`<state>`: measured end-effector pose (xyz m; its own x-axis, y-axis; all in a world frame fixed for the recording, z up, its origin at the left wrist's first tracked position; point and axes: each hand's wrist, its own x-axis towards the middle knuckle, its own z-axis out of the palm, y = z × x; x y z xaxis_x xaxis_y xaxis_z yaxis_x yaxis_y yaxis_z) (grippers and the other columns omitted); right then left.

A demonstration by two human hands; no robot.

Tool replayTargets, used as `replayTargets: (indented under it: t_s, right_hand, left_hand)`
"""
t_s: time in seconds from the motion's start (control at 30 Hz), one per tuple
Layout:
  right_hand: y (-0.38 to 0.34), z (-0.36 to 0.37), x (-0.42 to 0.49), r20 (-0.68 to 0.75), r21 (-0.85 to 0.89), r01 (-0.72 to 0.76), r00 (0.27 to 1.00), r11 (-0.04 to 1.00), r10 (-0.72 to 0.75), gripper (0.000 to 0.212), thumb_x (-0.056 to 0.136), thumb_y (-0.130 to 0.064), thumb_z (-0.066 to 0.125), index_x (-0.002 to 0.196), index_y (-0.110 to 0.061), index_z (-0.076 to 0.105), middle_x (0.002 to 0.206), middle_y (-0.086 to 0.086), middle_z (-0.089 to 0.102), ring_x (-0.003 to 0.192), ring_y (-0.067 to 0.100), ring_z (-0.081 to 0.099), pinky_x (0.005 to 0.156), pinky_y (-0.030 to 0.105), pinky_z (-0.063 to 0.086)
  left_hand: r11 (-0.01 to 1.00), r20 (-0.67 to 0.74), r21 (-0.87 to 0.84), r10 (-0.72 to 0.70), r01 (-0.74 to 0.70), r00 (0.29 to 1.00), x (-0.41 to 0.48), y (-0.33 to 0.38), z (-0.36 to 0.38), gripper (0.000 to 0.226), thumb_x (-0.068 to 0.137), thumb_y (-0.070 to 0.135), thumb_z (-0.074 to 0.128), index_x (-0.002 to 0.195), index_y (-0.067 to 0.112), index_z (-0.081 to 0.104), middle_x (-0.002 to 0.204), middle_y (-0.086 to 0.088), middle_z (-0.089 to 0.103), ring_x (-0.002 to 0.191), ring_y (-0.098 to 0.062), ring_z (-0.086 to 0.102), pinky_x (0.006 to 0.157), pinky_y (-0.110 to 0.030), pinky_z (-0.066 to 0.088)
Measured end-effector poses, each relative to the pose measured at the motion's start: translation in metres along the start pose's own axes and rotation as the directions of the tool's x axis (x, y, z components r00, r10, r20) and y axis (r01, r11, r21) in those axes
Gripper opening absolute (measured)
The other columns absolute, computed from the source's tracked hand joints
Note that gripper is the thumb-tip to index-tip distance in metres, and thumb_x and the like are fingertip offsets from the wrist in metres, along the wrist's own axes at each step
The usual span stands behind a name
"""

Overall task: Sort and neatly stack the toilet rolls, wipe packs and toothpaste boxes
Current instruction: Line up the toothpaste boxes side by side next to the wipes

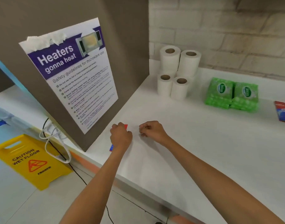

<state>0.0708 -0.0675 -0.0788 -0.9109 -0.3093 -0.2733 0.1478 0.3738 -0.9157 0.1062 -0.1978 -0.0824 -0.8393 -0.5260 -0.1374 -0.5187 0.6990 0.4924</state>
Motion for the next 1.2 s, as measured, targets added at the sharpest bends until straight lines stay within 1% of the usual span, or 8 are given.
replayTargets:
  t_s: [0.13,0.3,0.47,0.77,0.87,1.0,1.13,1.2]
  right_hand:
    - [-0.008,0.024,0.012,0.05,-0.01,-0.013,0.999,1.0,0.013,0.019,0.085,-0.004,0.059,0.099,0.003,0.069,0.087,0.008,0.066,0.069,0.018,0.062,0.075,0.02,0.05]
    - [-0.006,0.033,0.023,0.059,-0.018,-0.036,0.998,0.999,0.037,0.018,0.086,-0.005,0.057,0.098,0.001,0.069,0.088,0.01,0.067,0.077,0.023,0.064,0.089,0.029,0.051]
    - [-0.001,0.029,0.028,0.029,0.001,-0.076,0.997,0.997,0.076,0.018,0.085,-0.006,0.059,0.098,0.002,0.069,0.091,0.018,0.07,0.077,0.023,0.064,0.088,0.029,0.052]
    - [0.001,0.02,0.03,0.002,0.045,-0.095,0.995,0.994,0.095,0.021,0.086,-0.006,0.059,0.103,0.003,0.067,0.088,0.012,0.066,0.076,0.023,0.063,0.082,0.027,0.053]
    - [0.003,0.015,0.03,-0.012,0.056,-0.099,0.995,0.994,0.099,0.021,0.086,-0.006,0.059,0.104,0.002,0.066,0.091,0.016,0.068,0.078,0.024,0.063,0.09,0.032,0.053]
    - [0.006,0.002,0.025,-0.042,0.1,-0.123,0.991,0.987,0.128,0.025,0.085,-0.007,0.061,0.109,0.001,0.064,0.092,0.014,0.066,0.08,0.023,0.064,0.083,0.028,0.053]
    - [0.014,-0.03,0.017,-0.132,0.133,-0.129,0.98,0.983,0.146,0.031,0.085,-0.006,0.061,0.116,-0.003,0.06,0.094,0.013,0.065,0.083,0.022,0.062,0.084,0.029,0.05]
    - [0.021,-0.052,0.01,-0.201,0.14,-0.121,0.968,0.983,0.147,0.034,0.084,-0.005,0.061,0.117,-0.003,0.059,0.089,0.008,0.063,0.084,0.02,0.059,0.084,0.031,0.048]
  left_hand:
    - [0.986,-0.035,0.129,-0.101,0.104,0.994,0.011,-0.021,-0.003,0.045,0.089,0.022,0.057,0.127,0.003,0.045,0.132,-0.018,0.045,0.125,-0.033,0.042,0.096,-0.043,0.043]
    - [0.975,-0.021,0.195,-0.101,0.103,0.995,0.017,-0.027,0.002,0.042,0.092,0.026,0.054,0.126,0.004,0.047,0.132,-0.017,0.044,0.125,-0.032,0.041,0.095,-0.041,0.042]
    - [0.976,0.023,0.18,-0.13,0.124,0.991,0.027,-0.02,0.0,0.044,0.088,0.025,0.061,0.125,0.005,0.049,0.128,-0.017,0.049,0.124,-0.032,0.043,0.096,-0.041,0.042]
    - [0.977,0.151,0.13,-0.189,0.17,0.97,0.037,-0.011,0.001,0.057,0.079,0.028,0.071,0.124,0.007,0.044,0.129,-0.015,0.052,0.126,-0.032,0.042,0.097,-0.039,0.041]
    - [0.984,0.197,0.118,-0.151,0.13,0.969,0.037,-0.007,0.003,0.053,0.08,0.027,0.07,0.123,0.006,0.047,0.128,-0.017,0.051,0.12,-0.031,0.049,0.094,-0.038,0.045]
    - [0.993,0.208,0.104,-0.071,0.05,0.976,0.032,0.005,0.009,0.039,0.086,0.026,0.062,0.118,0.006,0.053,0.125,-0.015,0.055,0.112,-0.03,0.057,0.088,-0.035,0.048]
    - [0.998,0.231,-0.055,0.051,-0.039,0.972,0.017,0.038,0.025,0.021,0.089,0.02,0.059,0.104,0.007,0.059,0.115,-0.013,0.064,0.107,-0.03,0.061,0.08,-0.03,0.045]
    - [0.978,0.272,-0.198,0.121,-0.067,0.955,0.008,0.065,0.035,0.011,0.088,0.021,0.062,0.084,0.012,0.059,0.099,-0.012,0.067,0.097,-0.029,0.062,0.071,-0.025,0.042]
